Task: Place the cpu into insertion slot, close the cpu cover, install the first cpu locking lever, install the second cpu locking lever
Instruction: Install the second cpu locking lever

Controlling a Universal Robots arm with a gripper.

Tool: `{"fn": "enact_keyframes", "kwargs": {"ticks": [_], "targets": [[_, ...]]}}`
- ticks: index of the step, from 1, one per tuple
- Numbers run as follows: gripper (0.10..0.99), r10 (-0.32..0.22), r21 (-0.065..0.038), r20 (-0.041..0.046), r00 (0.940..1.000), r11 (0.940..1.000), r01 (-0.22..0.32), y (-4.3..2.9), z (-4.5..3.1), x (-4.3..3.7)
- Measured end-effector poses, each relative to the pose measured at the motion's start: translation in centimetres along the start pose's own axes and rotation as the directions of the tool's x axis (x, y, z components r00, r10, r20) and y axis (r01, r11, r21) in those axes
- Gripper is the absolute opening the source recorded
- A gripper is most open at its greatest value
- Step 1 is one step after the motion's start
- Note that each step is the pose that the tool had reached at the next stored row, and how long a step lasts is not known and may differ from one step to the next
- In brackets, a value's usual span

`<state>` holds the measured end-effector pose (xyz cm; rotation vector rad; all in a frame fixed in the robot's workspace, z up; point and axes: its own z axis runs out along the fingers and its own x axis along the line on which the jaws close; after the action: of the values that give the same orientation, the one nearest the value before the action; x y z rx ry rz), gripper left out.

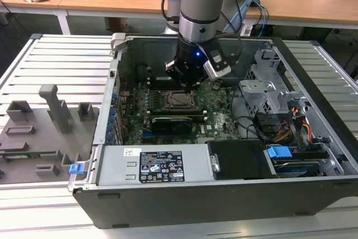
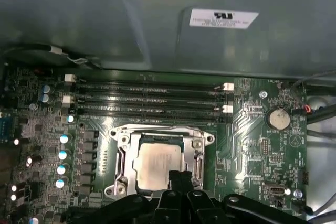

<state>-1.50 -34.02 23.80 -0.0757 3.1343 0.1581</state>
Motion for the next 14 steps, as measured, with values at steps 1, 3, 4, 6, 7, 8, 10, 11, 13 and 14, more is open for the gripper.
{"fn": "enact_keyframes", "kwargs": {"ticks": [1,3,4,6,7,8,10,11,13,14], "targets": [[0.106,0.000,-0.001,0.0000,1.0000,1.0000,0.000,-0.24,-0.01,0.01],[0.106,0.000,-0.002,0.0001,1.0000,1.0000,0.000,-0.77,-0.02,0.04],[0.106,0.000,-0.002,0.0000,1.0000,1.0000,0.000,-1.02,-0.03,0.05],[0.106,0.000,-0.002,0.0001,1.0000,1.0000,0.000,-1.39,-0.04,0.07],[0.106,0.000,-0.002,0.0000,1.0000,1.0000,0.000,-1.52,-0.04,0.07],[0.106,0.000,-0.002,0.0001,1.0000,1.0000,0.000,-1.67,-0.03,0.08],[0.106,0.000,-0.002,0.0001,1.0000,1.0000,0.000,-1.86,-0.02,0.09],[0.106,0.000,-0.002,0.0001,1.0000,1.0000,0.000,-1.99,-0.01,0.10],[0.106,0.000,-0.002,0.0001,1.0000,1.0000,0.000,-2.28,-0.01,0.11],[0.106,0.000,-0.002,0.0001,1.0000,1.0000,0.000,-2.44,-0.01,0.12]]}}
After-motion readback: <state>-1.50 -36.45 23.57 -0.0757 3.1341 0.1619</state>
